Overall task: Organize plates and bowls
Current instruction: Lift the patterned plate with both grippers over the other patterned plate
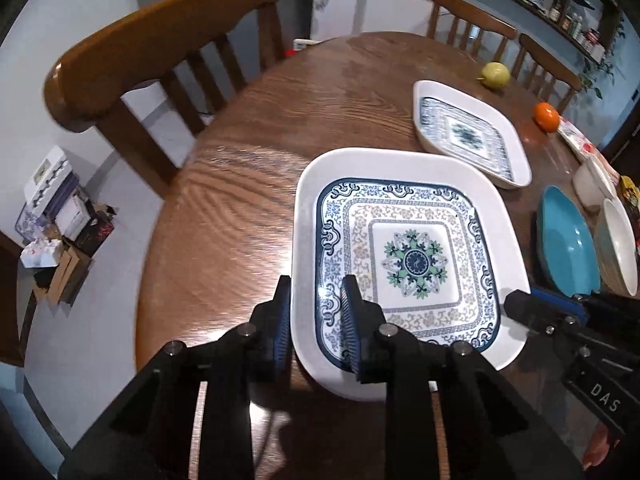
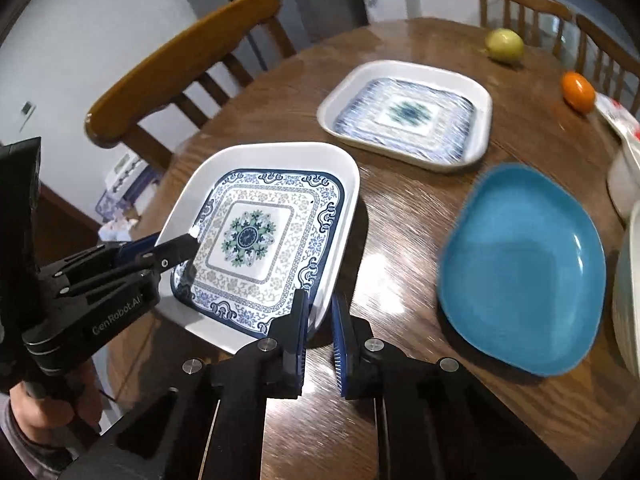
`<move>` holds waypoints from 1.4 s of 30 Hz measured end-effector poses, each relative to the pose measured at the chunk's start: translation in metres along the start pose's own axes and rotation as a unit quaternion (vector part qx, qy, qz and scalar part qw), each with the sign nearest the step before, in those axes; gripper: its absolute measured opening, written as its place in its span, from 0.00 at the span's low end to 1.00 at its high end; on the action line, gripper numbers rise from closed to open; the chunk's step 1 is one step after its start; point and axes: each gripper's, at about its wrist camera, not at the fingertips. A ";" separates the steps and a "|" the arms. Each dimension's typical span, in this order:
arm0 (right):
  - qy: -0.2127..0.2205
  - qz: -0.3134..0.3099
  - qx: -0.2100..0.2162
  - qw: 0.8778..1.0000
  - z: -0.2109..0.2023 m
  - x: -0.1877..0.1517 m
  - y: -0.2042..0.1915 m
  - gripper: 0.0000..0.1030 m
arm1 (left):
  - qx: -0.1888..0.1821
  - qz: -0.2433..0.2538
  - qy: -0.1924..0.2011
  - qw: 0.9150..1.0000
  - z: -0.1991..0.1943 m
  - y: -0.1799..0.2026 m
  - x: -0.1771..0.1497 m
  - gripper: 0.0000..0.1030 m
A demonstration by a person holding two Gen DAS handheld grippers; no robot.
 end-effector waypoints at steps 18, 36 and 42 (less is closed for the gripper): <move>0.010 -0.012 0.008 1.000 -0.023 -0.011 0.005 0.34 | 0.043 -0.003 0.016 0.999 -0.014 0.008 -0.002 0.71; 0.092 0.073 -0.049 0.992 -0.094 0.059 0.103 0.41 | 0.001 0.043 0.074 0.996 -0.037 0.093 0.096 0.95; 0.076 0.085 -0.048 0.992 -0.066 0.095 0.122 0.41 | 0.019 0.047 0.061 0.997 -0.008 0.105 0.120 0.95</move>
Point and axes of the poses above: each gripper's, at about its wrist camera, not at the fingertips, and z roughly the way its jaws point, y to its right, x to its top, and after that the axes turned 2 degrees about -z, right-handed
